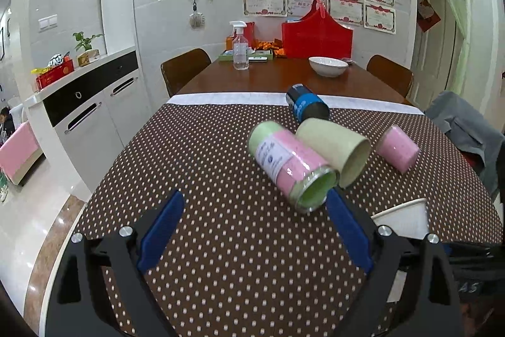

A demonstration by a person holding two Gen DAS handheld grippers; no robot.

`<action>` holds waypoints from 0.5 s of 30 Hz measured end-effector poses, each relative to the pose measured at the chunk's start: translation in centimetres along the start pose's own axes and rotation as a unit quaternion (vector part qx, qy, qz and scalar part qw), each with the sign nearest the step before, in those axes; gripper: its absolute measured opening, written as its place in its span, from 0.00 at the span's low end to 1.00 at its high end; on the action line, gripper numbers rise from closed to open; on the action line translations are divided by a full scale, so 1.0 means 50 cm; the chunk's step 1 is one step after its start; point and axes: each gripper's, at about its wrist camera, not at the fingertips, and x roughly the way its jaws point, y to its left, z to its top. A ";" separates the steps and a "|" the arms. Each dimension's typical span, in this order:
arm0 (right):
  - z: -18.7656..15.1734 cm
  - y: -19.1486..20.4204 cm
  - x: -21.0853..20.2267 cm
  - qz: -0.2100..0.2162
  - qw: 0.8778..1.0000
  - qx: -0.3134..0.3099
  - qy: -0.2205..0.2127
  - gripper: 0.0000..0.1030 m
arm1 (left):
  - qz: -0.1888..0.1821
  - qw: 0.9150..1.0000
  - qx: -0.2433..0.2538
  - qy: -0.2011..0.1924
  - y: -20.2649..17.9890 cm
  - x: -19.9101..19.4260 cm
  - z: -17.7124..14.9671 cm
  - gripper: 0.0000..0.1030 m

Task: Flip cup upside down
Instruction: 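Lift the white paper cup with the right gripper and pull it back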

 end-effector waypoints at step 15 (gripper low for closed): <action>-0.024 -0.005 0.027 -0.032 0.999 -0.018 -0.006 0.94 | -0.006 1.000 0.006 0.000 -0.003 -0.026 -0.024 0.88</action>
